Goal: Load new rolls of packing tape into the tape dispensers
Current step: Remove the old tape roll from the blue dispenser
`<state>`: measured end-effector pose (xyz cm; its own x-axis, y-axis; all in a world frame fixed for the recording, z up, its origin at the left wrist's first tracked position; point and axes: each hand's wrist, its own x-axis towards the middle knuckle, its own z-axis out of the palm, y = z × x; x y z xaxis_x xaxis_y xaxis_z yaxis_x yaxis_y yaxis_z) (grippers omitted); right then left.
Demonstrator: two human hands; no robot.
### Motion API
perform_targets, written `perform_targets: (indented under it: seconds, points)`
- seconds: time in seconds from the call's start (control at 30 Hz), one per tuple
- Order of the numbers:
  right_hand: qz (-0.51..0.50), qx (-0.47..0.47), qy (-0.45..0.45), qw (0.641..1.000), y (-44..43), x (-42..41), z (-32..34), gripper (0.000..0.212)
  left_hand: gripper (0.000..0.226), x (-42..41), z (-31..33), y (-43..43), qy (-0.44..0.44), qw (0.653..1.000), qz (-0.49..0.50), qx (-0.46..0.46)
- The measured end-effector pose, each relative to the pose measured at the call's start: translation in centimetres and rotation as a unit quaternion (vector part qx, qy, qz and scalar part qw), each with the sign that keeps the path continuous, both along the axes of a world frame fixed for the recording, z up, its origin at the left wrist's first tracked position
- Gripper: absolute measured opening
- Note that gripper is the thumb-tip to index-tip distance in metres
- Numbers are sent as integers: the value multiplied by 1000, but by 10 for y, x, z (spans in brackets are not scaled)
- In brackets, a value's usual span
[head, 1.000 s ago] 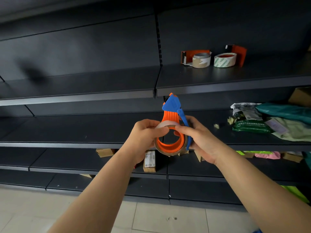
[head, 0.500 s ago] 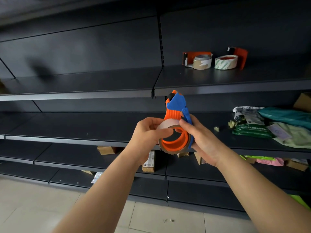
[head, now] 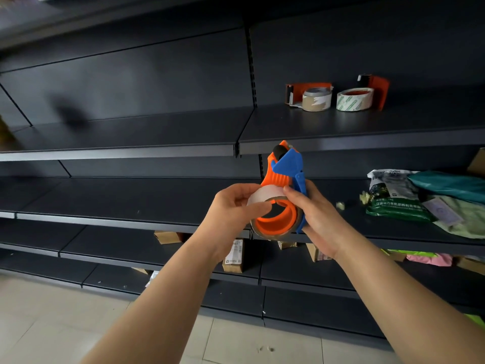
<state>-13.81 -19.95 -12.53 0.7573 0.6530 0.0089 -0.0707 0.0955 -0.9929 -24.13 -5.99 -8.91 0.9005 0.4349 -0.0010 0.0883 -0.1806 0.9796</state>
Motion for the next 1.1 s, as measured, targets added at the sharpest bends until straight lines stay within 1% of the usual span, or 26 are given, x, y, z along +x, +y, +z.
perform_targets:
  seconds: [0.13, 0.23, 0.37, 0.5, 0.6, 0.67, 0.77, 0.83, 0.9, 0.97, 1.03, 1.1]
  points:
    - [10, -10, -4, 1000, 6, 4, 0, 53, 38, 7, -2, -1, 11, 1000, 12, -18]
    - [11, -10, 2, 1000, 10, 6, -1, 53, 40, 13, -1, 1, 17, 999, 14, -23]
    - [7, -8, 13, 1000, 12, 10, 0, 55, 42, 18, -1, 1, 12, 1000, 20, -6]
    - [6, -8, 51, 999, 13, 10, 0, 60, 39, 20, -1, 4, 23, 998, 31, 42]
    - [9, -8, 63, 998, 15, 9, 1, 57, 31, 20, 2, 7, 14, 995, 34, 90]
    - [12, -5, 66, 998, 16, 8, 1, 54, 29, 21, 5, 8, 4, 987, 43, 155]
    - [10, -7, 70, 997, 15, 8, 1, 56, 28, 23, 8, 8, 12, 954, 50, 296]
    - [11, -8, 72, 997, 14, 9, 1, 59, 27, 24, 8, 6, 17, 936, 41, 350]
    - [20, -1, 82, 996, 11, 12, -1, 61, 27, 25, 7, 6, 22, 935, 32, 354]
    - [24, 28, 115, 993, 8, 16, -3, 59, 25, 24, 5, 7, 19, 940, 23, 340]
    - [25, 51, 148, 987, 5, 19, -4, 57, 23, 23, 4, 8, 9, 932, 21, 362]
    - [26, 58, 158, 985, 5, 19, -5, 58, 23, 23, 3, 8, -2, 924, 22, 383]
